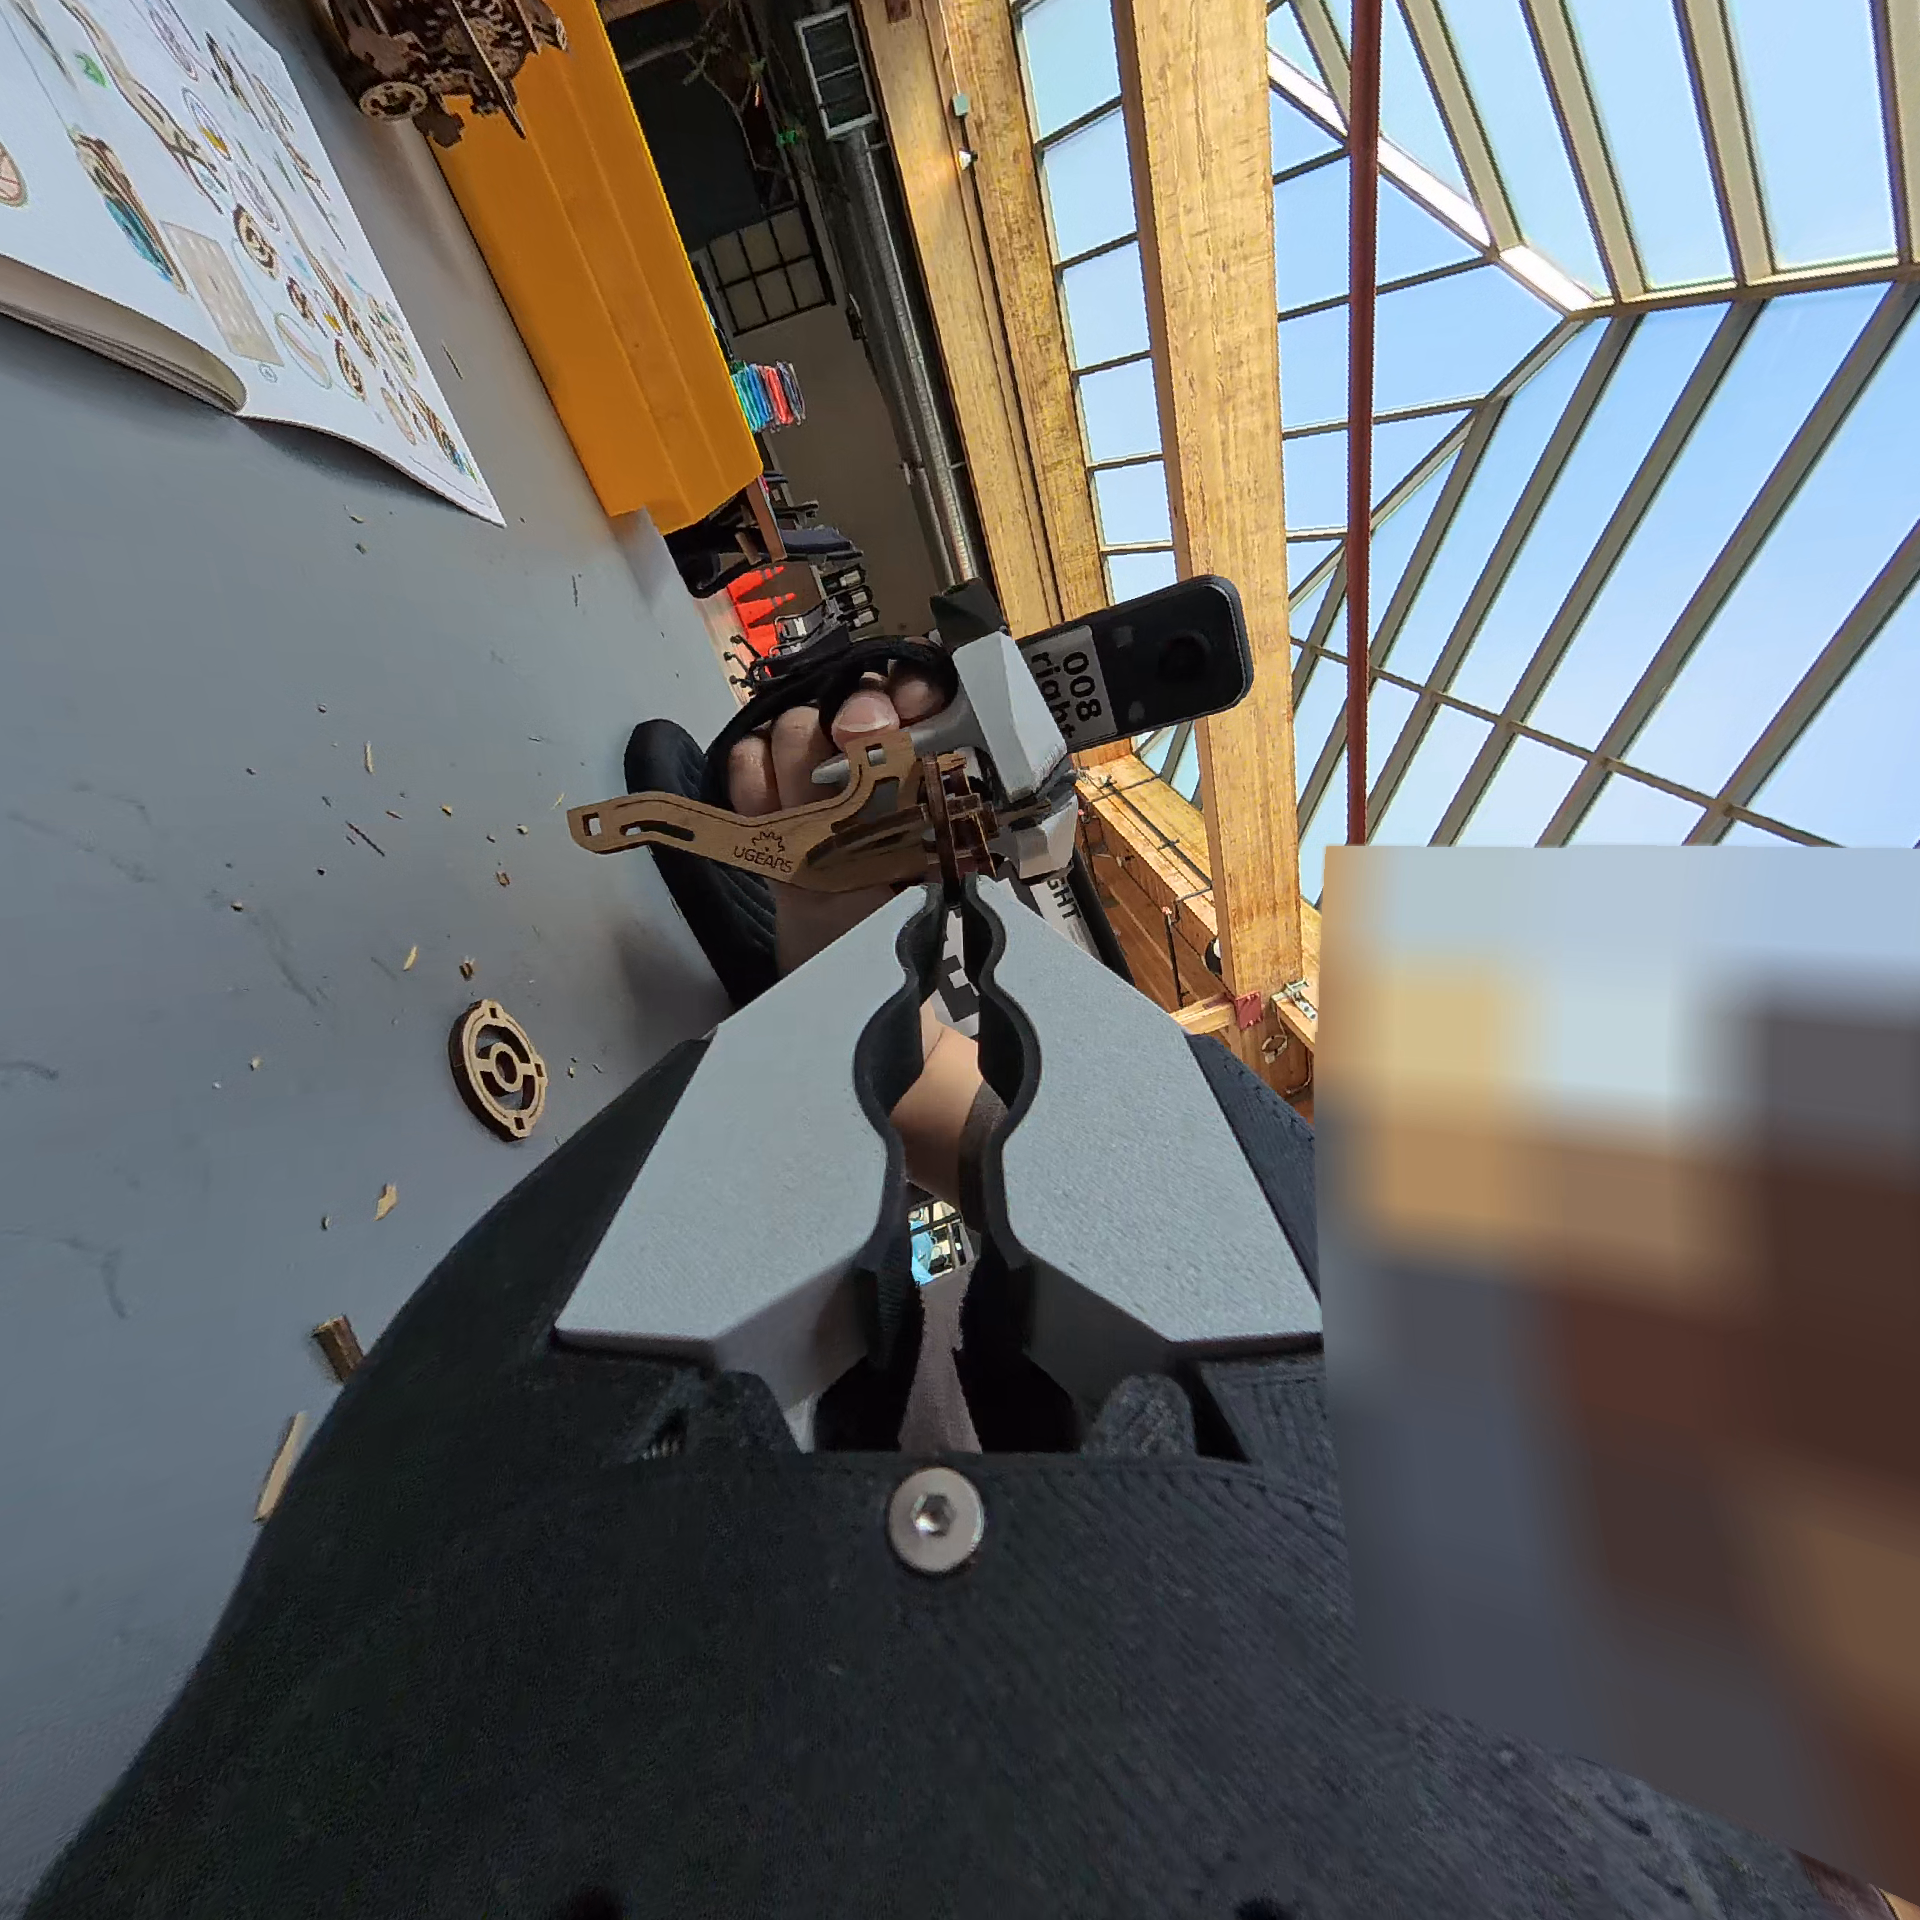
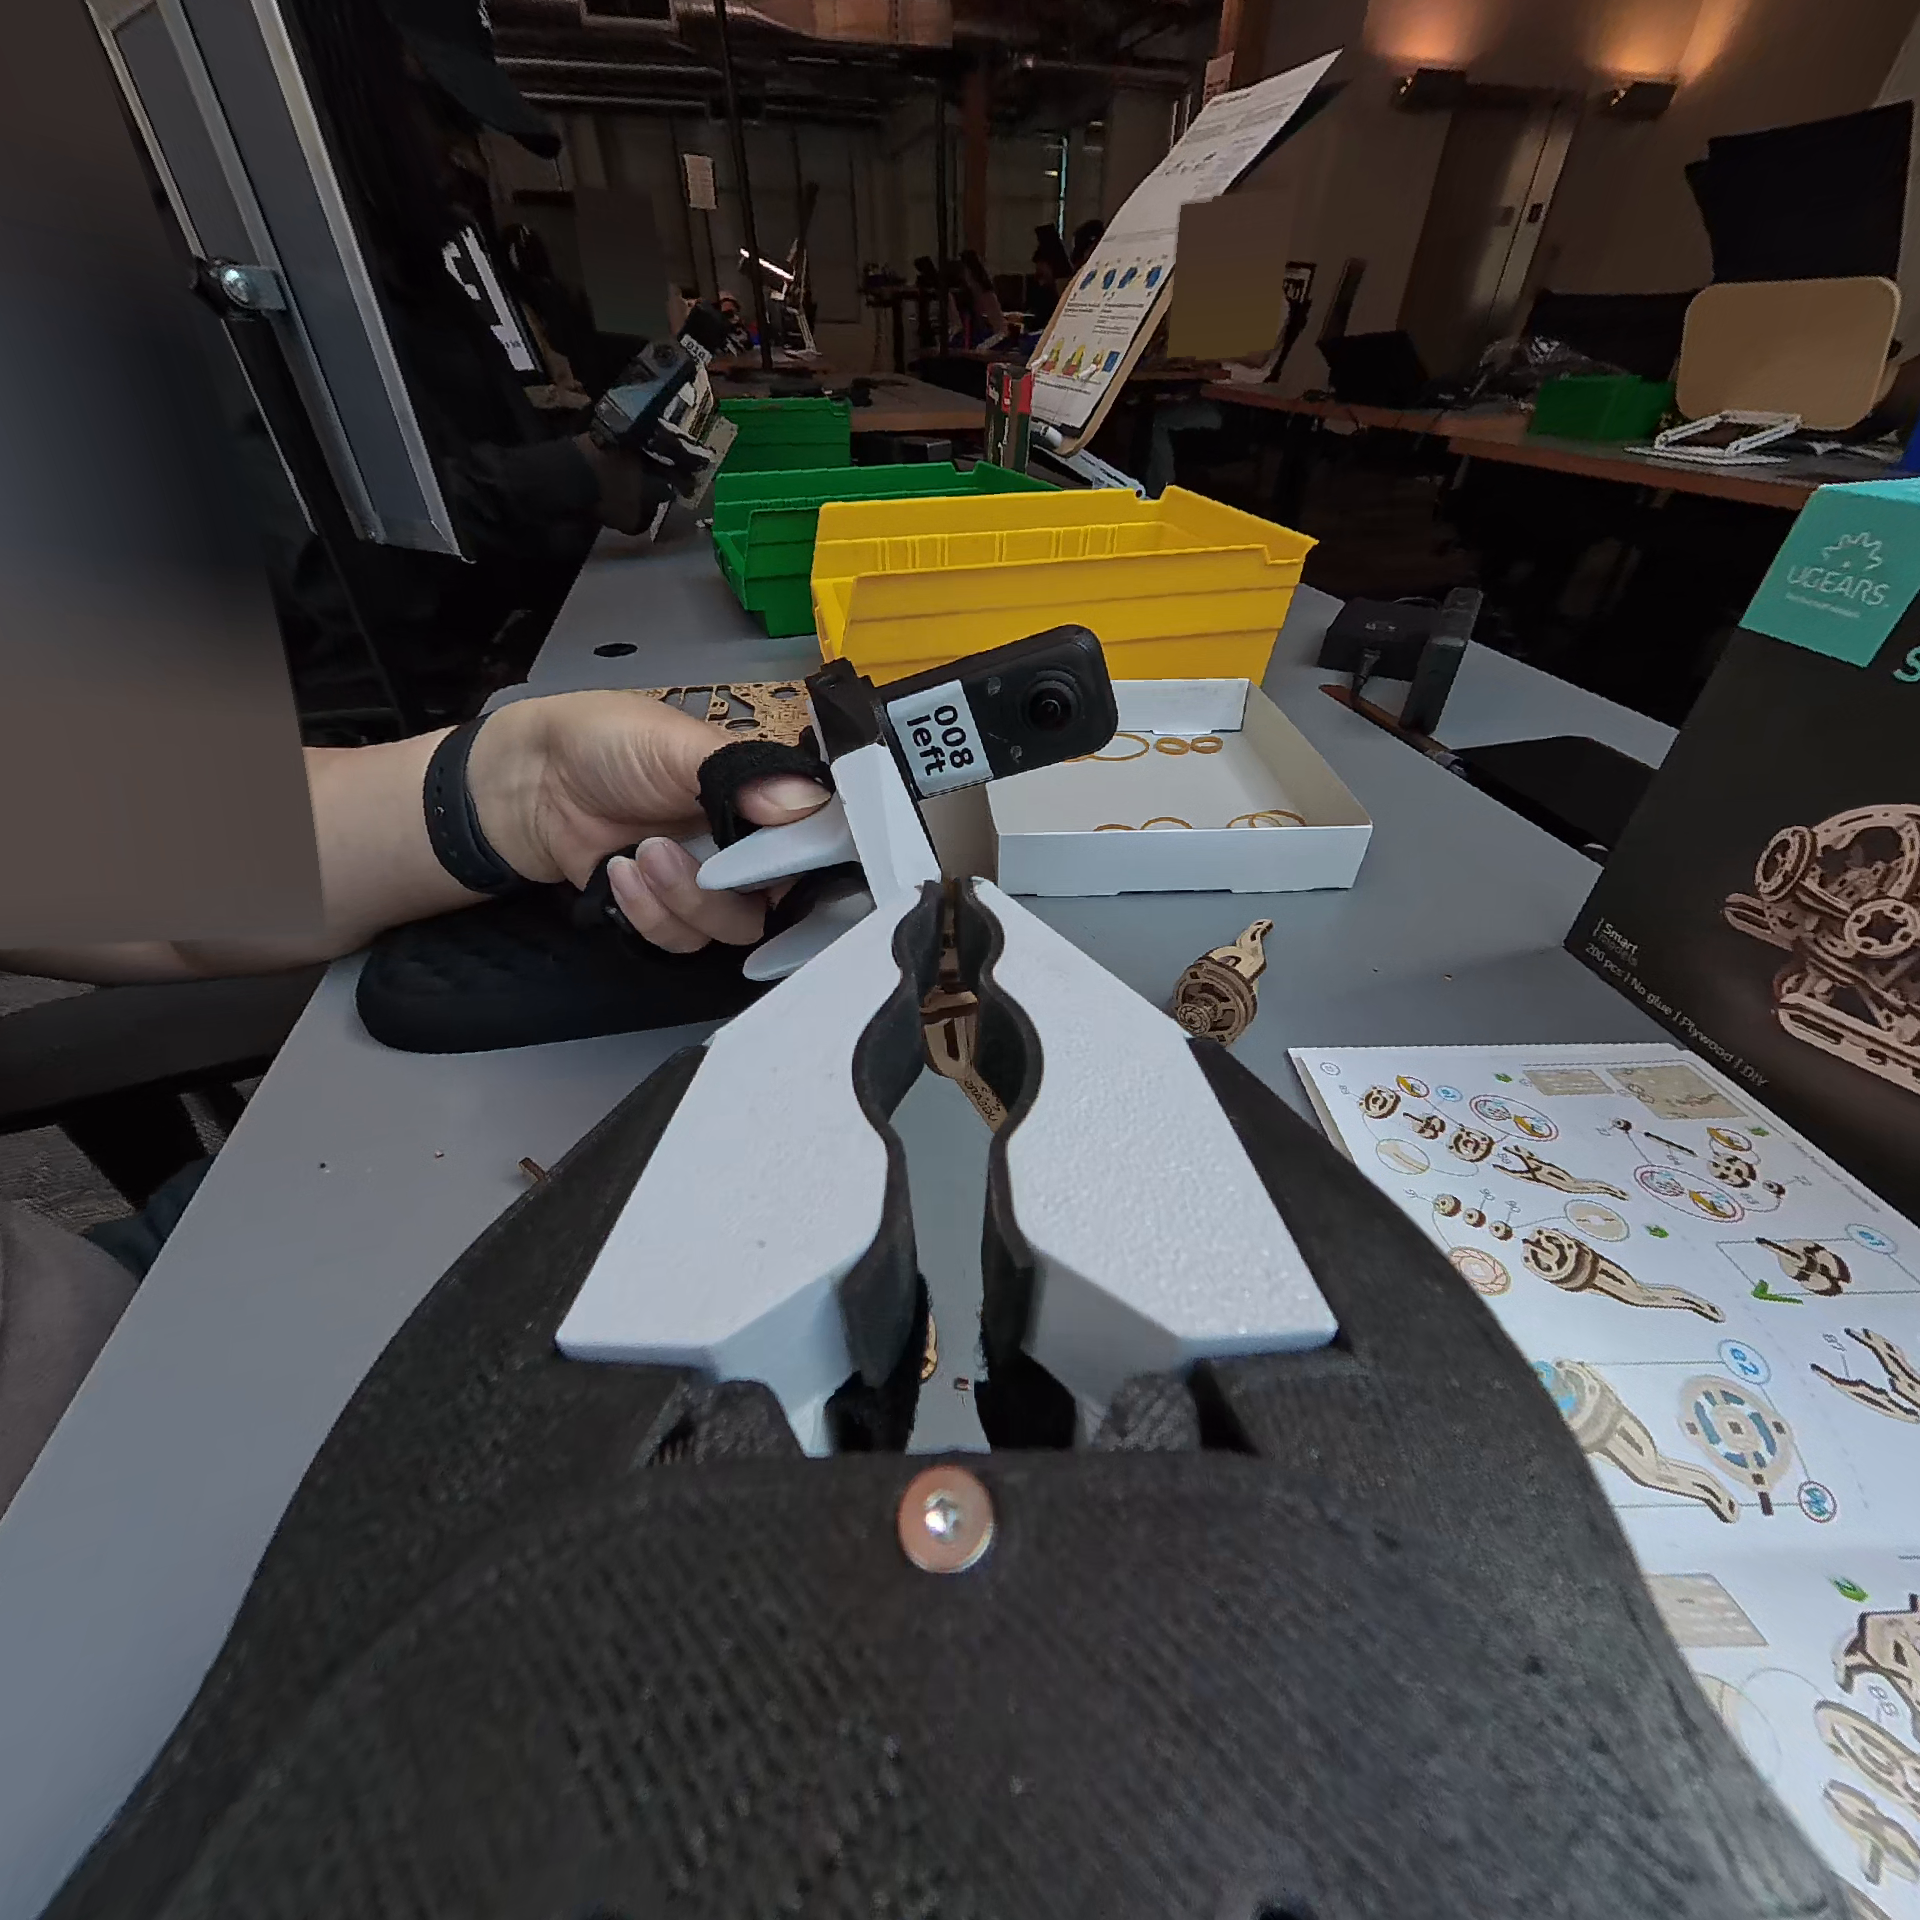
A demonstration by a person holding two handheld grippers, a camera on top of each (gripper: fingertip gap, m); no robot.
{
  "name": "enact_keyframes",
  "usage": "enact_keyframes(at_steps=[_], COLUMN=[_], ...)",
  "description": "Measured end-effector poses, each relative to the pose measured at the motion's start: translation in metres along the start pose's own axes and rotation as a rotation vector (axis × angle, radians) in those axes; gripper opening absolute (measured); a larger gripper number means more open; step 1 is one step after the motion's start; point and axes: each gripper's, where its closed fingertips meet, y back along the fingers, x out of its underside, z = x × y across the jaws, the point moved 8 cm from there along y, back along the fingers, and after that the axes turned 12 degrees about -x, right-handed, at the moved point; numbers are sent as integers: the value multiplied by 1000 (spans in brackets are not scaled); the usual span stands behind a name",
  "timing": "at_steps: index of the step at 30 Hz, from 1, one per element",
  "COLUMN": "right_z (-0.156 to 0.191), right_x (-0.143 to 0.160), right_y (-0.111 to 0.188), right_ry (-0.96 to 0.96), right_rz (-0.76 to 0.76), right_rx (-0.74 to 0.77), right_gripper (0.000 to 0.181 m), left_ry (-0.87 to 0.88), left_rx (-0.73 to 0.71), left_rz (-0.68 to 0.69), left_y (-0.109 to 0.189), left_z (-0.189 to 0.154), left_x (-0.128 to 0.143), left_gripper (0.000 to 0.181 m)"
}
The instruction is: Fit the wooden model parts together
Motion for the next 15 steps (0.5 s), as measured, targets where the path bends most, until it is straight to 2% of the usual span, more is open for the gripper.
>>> enact_keyframes(at_steps=[4,11,15], right_z=[0,2,0], right_x=[0,1,3], right_y=[0,-1,-2], right_ry=[-1,110,69], right_rz=[-5,34,25], right_rx=[0,13,9], right_gripper=[0,0,0], left_ry=[1,2,-21], left_rx=[2,-9,-35], left_rz=[-4,0,-2], left_y=[1,0,1], left_z=[0,1,1], left_x=[0,0,0], left_gripper=[1,1,0])
